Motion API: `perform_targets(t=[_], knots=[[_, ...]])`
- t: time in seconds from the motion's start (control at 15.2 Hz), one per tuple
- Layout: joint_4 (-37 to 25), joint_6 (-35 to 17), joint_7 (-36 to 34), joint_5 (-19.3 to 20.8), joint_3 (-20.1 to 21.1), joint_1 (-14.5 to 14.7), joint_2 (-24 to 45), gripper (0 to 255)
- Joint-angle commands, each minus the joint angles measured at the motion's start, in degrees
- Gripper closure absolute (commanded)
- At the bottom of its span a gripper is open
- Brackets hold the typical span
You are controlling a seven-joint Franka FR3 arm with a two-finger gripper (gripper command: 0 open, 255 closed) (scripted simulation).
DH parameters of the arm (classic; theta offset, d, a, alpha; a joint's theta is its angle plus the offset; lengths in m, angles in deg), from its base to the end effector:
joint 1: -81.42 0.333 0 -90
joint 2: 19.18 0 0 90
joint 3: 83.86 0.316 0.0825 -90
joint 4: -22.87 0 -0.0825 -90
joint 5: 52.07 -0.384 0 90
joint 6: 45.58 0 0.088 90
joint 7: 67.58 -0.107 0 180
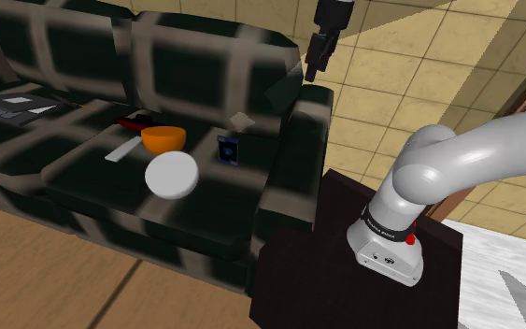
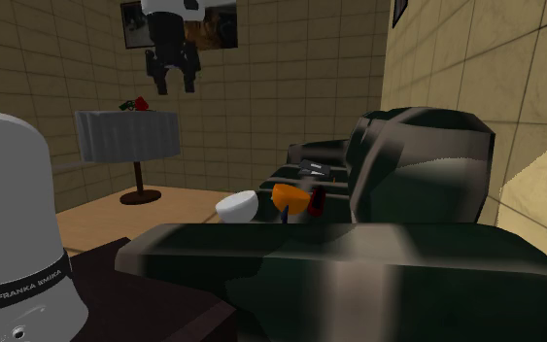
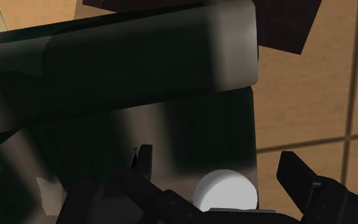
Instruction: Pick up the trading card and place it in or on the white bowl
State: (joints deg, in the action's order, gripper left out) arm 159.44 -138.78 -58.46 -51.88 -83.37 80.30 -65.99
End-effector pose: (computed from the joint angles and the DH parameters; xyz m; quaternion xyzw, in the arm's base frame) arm 0.3040 -0.0029 0.5920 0.9969 0.0728 0.0295 0.0073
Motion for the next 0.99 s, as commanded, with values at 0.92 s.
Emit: perform_targets(t=[0.92], knots=[[-4.7, -19.2, 12.9, -2.9, -9.1, 0.8, 28.5, 0]])
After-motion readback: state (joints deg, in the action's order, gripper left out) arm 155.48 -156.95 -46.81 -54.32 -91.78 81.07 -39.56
